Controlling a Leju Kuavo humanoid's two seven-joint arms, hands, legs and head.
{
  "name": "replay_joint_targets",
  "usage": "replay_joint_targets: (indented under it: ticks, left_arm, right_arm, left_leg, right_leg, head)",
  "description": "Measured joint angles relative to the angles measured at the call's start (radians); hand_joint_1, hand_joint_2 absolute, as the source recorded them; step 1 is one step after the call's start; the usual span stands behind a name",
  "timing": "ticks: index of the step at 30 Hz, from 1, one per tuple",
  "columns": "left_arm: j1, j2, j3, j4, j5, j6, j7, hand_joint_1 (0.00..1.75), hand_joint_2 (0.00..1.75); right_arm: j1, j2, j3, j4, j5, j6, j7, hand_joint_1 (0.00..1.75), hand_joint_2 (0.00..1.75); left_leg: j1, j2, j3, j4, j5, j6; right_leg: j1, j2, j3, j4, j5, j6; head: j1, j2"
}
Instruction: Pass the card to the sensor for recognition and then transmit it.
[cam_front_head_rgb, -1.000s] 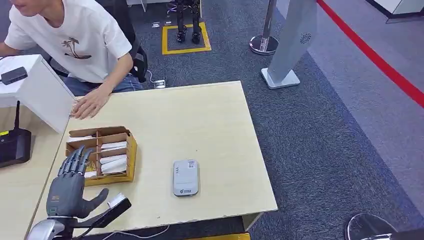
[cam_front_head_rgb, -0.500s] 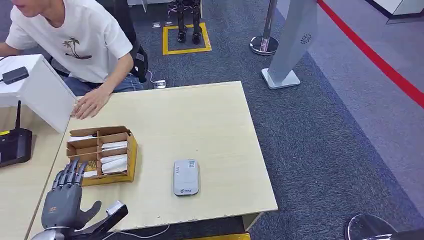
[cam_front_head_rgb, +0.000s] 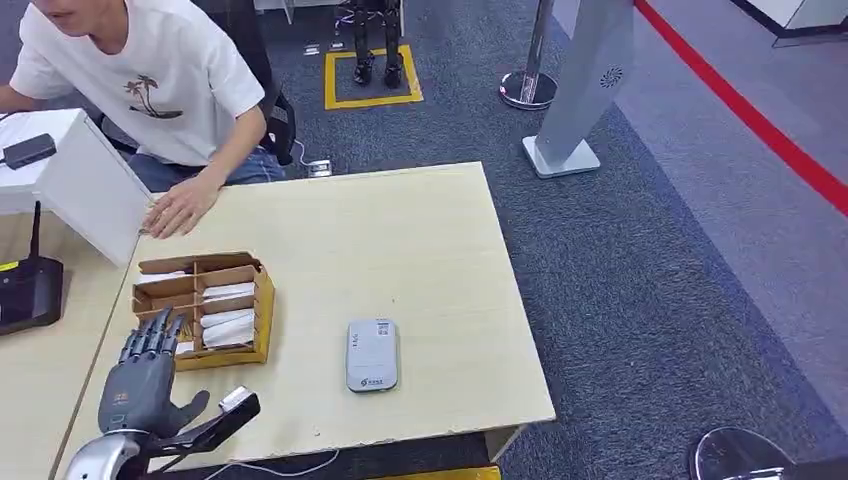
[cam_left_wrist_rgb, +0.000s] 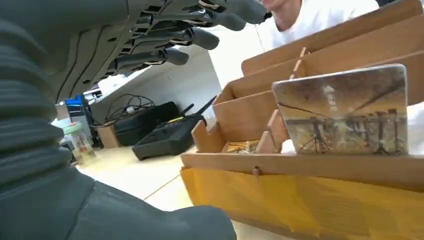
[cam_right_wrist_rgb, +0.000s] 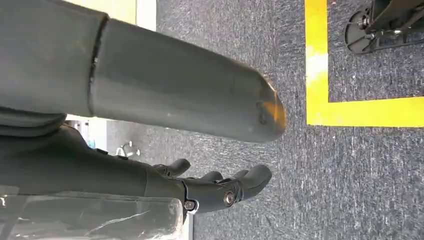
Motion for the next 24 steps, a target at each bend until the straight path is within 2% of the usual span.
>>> replay_joint_targets:
  ticks: [8, 24]
  left_arm:
    - [-0.037, -0.011, 0.000, 0.046, 0.003, -0.003, -0.011, 0.00, 1.75]
    - [-0.054, -0.020, 0.000, 0.065, 0.014, -0.005, -0.030, 0.00, 1.75]
  right_arm:
    - [0.000, 0.000, 0.000, 0.000, 0.008, 0.003, 0.000, 0.00, 1.75]
    - [0.000, 0.000, 0.000, 0.000, 0.012, 0.005, 0.000, 0.00, 1.75]
  left_leg:
    - [0.000, 0.000, 0.000, 0.000, 0.000, 0.000]
    - [0.000, 0.000, 0.000, 0.000, 0.000, 0.000]
  right_leg:
    - [0.000, 0.000, 0.000, 0.000, 0.000, 0.000]
    - [0.000, 0.000, 0.000, 0.000, 0.000, 0.000]
  head:
    - [0.000, 0.000]
    - [0.000, 0.000]
